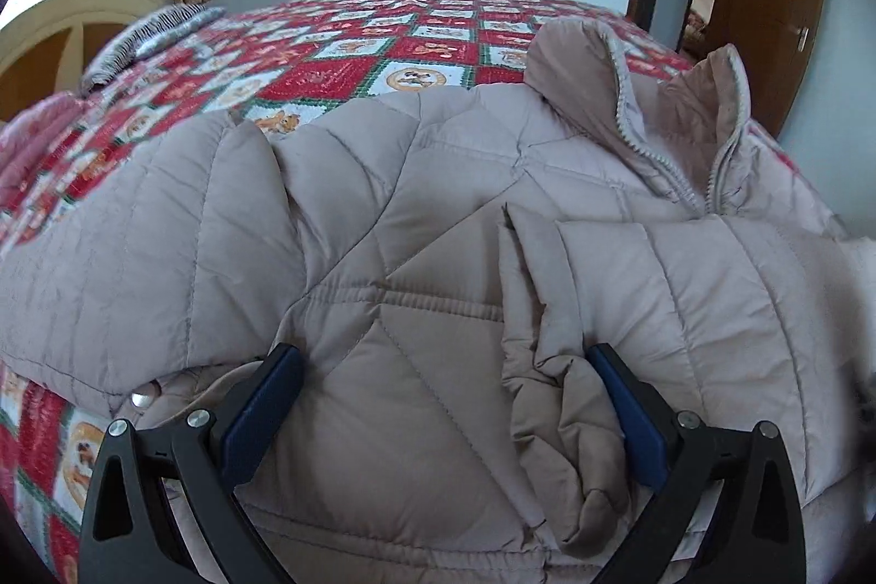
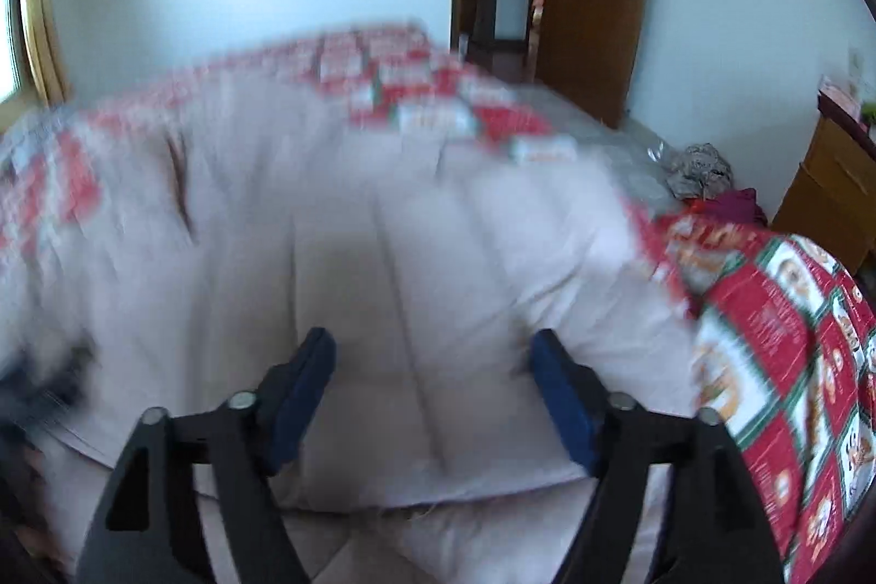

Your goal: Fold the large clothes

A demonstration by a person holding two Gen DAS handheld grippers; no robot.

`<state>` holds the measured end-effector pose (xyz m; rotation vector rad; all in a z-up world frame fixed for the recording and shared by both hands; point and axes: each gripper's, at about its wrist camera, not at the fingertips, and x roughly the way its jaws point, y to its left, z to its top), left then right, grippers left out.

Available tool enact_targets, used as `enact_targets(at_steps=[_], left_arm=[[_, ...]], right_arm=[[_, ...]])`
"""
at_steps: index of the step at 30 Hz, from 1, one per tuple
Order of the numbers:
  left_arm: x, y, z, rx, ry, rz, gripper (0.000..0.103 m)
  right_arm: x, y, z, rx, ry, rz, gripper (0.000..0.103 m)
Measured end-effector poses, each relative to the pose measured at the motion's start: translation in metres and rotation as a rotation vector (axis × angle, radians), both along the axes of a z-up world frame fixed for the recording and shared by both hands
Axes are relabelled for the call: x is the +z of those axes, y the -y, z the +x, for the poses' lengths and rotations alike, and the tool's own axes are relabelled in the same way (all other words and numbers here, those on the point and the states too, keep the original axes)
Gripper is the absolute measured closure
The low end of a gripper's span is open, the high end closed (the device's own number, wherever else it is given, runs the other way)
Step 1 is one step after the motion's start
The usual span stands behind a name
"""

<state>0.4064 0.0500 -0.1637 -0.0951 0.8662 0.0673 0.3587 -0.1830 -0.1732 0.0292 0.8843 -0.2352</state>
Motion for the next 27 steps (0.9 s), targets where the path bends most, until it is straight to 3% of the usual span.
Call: enact_targets(at_steps=[6, 9, 11, 13, 16, 19, 23, 27], left_arm=[[0.027, -0.046, -0.032, -0.013, 0.021, -0.115, 0.001], [0.054, -0.11, -0.059, 0.134, 0.121, -0.076, 0.001], [0.068, -0.172, -0.073, 0.302, 0.175, -0.042, 0.001], [0.069, -0.228, -0.079, 0.463, 0.174, -0.031, 0.001], [0.054, -0.31, -0.087, 0.726, 0.12, -0.077, 0.001], [0.03, -0.362, -0.1, 0.898, 0.068, -0.222, 0.001], [0.003, -0.379, -0.103, 0.959, 0.07, -0.346, 0.001], [-0.009, -0.372, -0.087, 0.96, 0.057, -0.252, 0.002]], right_arm=[[0.0, 0.011, 0.003, 0.008, 0.021, 0.042, 0.009], [0.0, 0.012, 0.0, 0.008, 0.024, 0.043, 0.009], [0.001, 0.007, 0.001, 0.007, 0.025, 0.037, 0.009], [0.002, 0.003, 0.002, 0.006, 0.026, 0.035, 0.009], [0.003, -0.001, -0.006, 0.005, 0.028, 0.029, 0.009], [0.004, -0.003, -0.013, 0.005, 0.029, 0.024, 0.009], [0.004, -0.002, -0.011, 0.006, 0.029, 0.02, 0.009], [0.004, -0.003, -0.011, 0.005, 0.03, 0.017, 0.009]])
